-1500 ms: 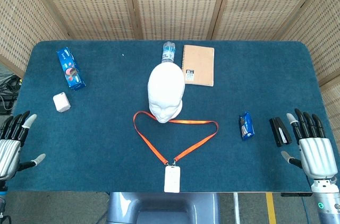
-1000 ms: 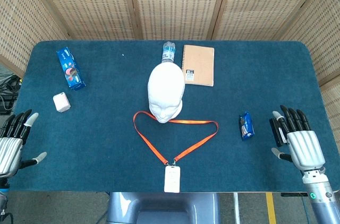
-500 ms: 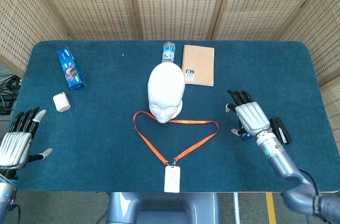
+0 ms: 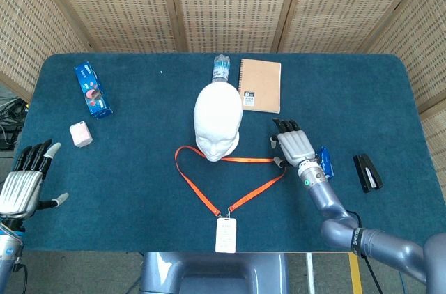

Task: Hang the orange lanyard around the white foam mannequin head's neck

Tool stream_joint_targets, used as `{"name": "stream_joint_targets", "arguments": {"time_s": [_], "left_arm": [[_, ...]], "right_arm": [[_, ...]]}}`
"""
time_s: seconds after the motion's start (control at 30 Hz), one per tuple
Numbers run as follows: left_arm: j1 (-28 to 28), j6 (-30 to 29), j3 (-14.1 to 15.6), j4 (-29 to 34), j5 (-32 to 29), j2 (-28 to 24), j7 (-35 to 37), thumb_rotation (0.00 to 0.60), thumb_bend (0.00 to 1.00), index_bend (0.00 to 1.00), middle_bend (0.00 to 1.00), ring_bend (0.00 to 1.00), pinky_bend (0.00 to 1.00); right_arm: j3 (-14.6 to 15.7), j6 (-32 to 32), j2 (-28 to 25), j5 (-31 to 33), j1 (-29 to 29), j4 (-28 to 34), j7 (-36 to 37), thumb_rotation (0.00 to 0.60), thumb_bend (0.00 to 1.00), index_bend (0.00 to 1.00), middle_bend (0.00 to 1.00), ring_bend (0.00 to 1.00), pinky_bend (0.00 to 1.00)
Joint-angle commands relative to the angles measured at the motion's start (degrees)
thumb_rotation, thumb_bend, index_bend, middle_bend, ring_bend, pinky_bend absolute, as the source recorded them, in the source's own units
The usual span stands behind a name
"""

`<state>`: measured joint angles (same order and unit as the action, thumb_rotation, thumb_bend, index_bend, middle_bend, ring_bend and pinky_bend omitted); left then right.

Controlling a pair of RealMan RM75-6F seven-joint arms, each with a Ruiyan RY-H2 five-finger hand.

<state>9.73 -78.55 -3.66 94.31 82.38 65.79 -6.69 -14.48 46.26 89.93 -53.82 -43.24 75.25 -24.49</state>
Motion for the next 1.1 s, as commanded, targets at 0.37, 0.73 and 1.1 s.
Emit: {"name": "stream_joint_targets", "arguments": {"time_s": [0.37, 0.73, 1.1], "left_arm": [[0.02, -0.15, 0.16, -0.21, -0.2, 0.04, 0.19, 0.6, 0.0, 0.0, 0.0, 0.0, 0.0], [0.17, -0.03, 0.34, -0.24, -0.3, 0.18, -0.02, 0.6, 0.0, 0.0, 0.0, 0.0, 0.0], [0.35, 0.26, 0.36, -0.59, -0.83, 0.39, -0.08, 0.6, 0.0, 0.0, 0.0, 0.0, 0.0]], "right_arm": [[3.15, 1.64, 2.28, 1.96, -1.41, -0.29, -4.06, 0.6, 0.52, 0.5, 0.0, 0.0, 0.0], [4.71, 0.71, 3.84, 1.95, -1.35, -5.06, -2.65, 0.6, 0.53, 0.51, 0.0, 0.0, 0.0], [5.41, 0.33, 4.91, -0.43, -1.35, -7.96, -0.16, 0.6, 0.63, 0.62, 0.0, 0.0, 0.0]]}}
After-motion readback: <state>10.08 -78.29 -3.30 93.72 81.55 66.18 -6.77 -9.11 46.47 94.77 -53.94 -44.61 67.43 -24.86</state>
